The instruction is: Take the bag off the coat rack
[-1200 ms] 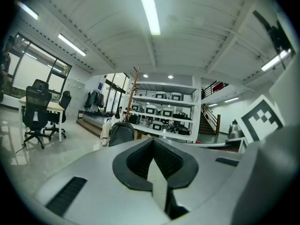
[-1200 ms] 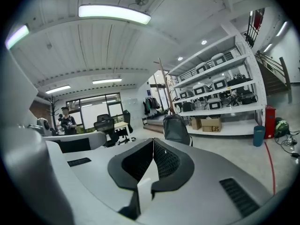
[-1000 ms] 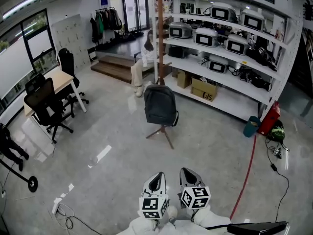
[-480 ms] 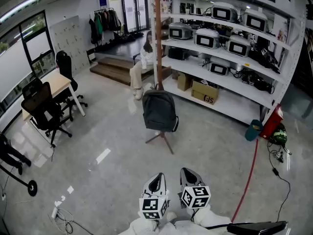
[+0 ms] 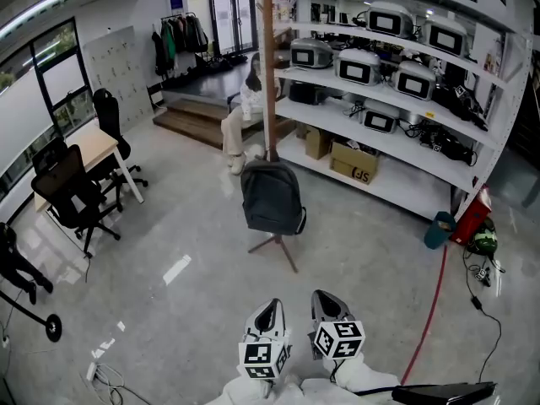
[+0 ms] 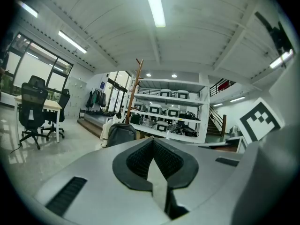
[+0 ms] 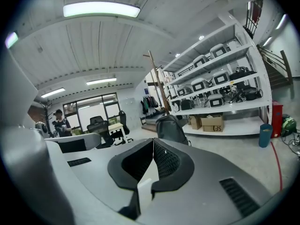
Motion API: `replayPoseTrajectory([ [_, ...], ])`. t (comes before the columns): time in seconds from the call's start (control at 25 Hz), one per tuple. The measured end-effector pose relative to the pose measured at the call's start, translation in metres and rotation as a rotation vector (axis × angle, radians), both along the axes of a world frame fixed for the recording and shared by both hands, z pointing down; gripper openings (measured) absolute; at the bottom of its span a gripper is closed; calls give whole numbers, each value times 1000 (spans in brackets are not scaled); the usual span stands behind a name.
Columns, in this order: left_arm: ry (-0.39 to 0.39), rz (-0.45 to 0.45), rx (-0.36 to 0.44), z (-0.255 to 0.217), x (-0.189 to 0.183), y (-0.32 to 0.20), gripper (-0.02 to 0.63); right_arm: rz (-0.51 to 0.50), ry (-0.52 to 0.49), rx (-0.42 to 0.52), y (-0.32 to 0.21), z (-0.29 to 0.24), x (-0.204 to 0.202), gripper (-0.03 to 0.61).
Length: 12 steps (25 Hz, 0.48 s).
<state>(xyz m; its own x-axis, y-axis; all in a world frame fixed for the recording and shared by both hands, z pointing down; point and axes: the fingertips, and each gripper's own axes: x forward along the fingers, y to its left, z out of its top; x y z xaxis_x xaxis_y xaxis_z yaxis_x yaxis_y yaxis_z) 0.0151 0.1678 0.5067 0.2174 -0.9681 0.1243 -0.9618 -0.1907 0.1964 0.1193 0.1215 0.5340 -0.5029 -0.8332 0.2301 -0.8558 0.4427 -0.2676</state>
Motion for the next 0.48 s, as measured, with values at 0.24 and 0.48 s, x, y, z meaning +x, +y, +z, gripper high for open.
replayPoseTrajectory([
  [0.24, -2, -6, -29, 10, -1, -18, 2, -9, -10, -25, -14, 10, -1, 12],
  [0.48, 2, 0, -29, 8, 0, -40, 2, -6, -6, -38, -29, 13, 4, 12],
])
